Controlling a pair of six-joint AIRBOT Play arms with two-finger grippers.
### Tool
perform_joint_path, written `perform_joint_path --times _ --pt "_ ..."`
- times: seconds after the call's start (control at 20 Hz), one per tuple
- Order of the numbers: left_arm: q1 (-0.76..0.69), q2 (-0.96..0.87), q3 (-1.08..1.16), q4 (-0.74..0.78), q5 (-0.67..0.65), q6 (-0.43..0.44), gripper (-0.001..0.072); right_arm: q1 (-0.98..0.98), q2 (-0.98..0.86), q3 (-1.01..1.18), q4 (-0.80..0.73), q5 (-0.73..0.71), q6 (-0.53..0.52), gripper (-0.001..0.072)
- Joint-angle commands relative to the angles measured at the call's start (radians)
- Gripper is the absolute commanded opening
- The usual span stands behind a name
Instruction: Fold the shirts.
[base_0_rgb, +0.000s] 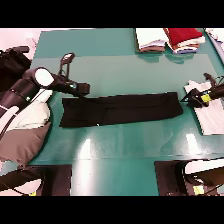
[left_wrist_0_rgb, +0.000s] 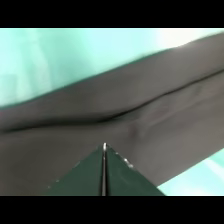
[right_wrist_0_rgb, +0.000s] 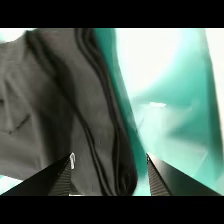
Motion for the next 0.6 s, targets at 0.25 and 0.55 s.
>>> perform_joint_path --times 0.25,0.55 --pt "-0.192 -0.18 0.021 -0.14 0.188 -0.038 0.0025 0.131 -0.073 0.001 0.055 -0.019 -0.104 0.0201" --pt "-0.247 -0.389 0.228 -0.143 0.159 -0.007 0.0024 0.148 0.149 0.007 0.217 -0.04 -0.126 0.0016"
